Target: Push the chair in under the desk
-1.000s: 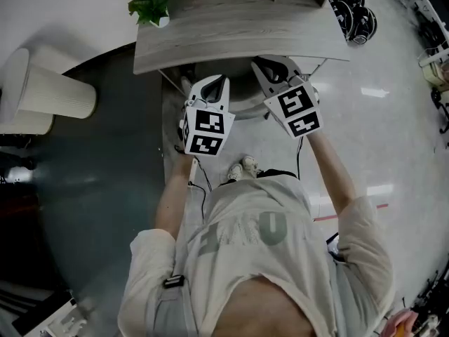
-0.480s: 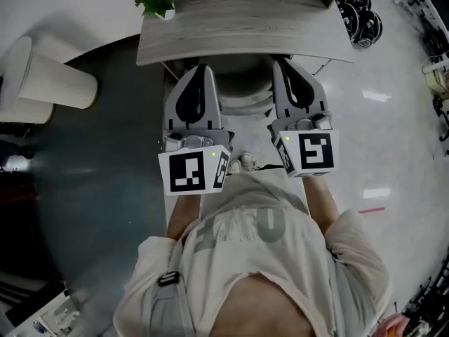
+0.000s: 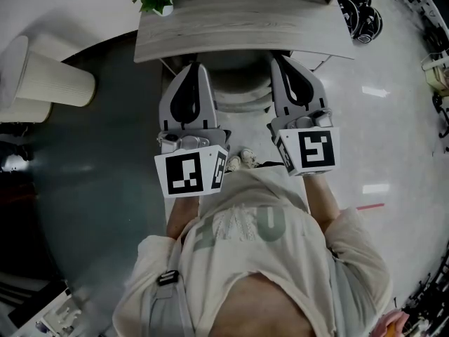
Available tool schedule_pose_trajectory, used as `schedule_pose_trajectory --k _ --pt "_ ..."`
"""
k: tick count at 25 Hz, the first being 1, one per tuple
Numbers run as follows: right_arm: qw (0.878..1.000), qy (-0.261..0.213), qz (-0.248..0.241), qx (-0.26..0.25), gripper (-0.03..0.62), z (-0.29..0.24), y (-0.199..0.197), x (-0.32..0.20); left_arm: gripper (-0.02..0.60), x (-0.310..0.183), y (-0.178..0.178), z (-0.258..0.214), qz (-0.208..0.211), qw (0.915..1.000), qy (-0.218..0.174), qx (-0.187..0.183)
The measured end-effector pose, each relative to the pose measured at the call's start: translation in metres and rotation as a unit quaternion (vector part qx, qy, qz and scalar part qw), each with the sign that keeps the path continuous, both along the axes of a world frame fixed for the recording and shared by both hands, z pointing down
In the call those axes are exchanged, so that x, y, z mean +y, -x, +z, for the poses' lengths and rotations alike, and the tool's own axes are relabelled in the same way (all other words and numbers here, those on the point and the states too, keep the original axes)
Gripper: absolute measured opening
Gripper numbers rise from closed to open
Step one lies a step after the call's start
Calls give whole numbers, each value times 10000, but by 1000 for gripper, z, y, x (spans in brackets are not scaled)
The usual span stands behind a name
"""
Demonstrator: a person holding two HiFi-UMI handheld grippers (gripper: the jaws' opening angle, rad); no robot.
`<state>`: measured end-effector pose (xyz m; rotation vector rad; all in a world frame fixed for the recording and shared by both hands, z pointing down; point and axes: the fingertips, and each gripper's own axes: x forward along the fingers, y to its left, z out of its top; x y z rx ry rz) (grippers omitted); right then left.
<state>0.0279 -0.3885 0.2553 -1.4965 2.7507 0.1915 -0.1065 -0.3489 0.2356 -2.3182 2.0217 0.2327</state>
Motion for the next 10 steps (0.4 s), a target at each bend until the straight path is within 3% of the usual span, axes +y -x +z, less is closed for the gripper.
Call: schedule_pose_trajectory --k 10 --pt "9999 96 -20 100 18 6 0 -1 15 -4 3 4 -5 9999 91 45"
